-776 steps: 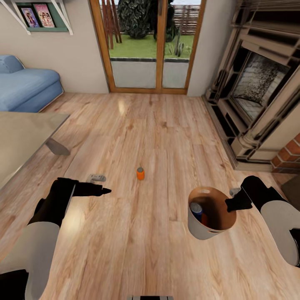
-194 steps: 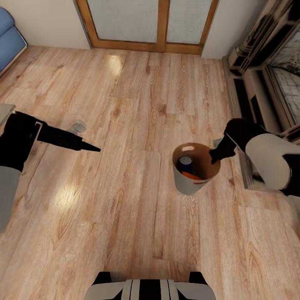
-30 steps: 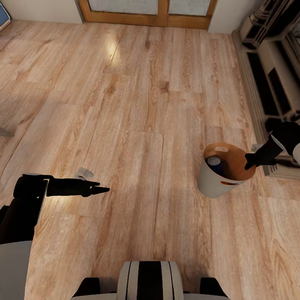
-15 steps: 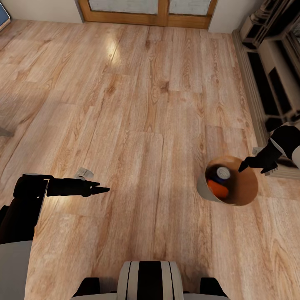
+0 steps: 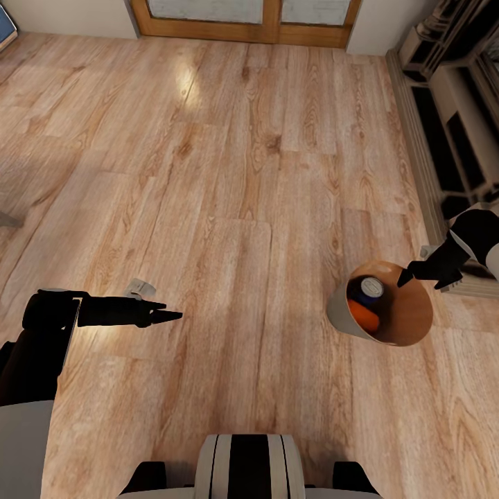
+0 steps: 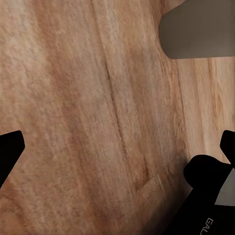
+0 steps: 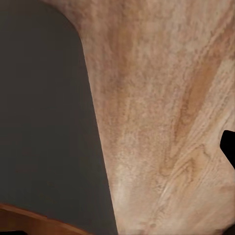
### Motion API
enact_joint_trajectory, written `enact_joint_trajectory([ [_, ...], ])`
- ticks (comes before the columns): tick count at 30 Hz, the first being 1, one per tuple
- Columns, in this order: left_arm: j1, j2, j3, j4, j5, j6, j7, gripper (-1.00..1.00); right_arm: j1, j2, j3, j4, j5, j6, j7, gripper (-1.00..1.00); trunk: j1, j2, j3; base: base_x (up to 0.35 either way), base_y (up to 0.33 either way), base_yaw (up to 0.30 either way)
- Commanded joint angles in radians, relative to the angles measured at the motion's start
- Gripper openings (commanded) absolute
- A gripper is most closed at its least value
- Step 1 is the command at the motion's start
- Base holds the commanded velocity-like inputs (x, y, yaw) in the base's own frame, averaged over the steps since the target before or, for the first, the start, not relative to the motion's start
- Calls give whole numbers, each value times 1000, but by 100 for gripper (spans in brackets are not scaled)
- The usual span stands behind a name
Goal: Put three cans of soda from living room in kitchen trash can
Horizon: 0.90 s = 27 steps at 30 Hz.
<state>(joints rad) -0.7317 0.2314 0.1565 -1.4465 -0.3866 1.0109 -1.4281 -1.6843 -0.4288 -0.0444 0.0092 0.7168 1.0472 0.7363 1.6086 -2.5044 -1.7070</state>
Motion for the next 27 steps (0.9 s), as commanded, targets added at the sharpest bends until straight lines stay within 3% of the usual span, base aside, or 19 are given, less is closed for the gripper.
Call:
enact_joint_trajectory([
  [1,0,0,0,0,0,0,0,100,0,0,0,1,0,0,0,100,0,0,0,0,0,0],
  [21,0,-14,2,0,-1,-1,6,100,0,-1,1,29,1,0,0,100,0,0,0,0,0,0],
  [27,0,-15,1,0,-1,-1,7,100,0,-3,1,30,1,0,0,100,-3,1,23,0,0,0],
])
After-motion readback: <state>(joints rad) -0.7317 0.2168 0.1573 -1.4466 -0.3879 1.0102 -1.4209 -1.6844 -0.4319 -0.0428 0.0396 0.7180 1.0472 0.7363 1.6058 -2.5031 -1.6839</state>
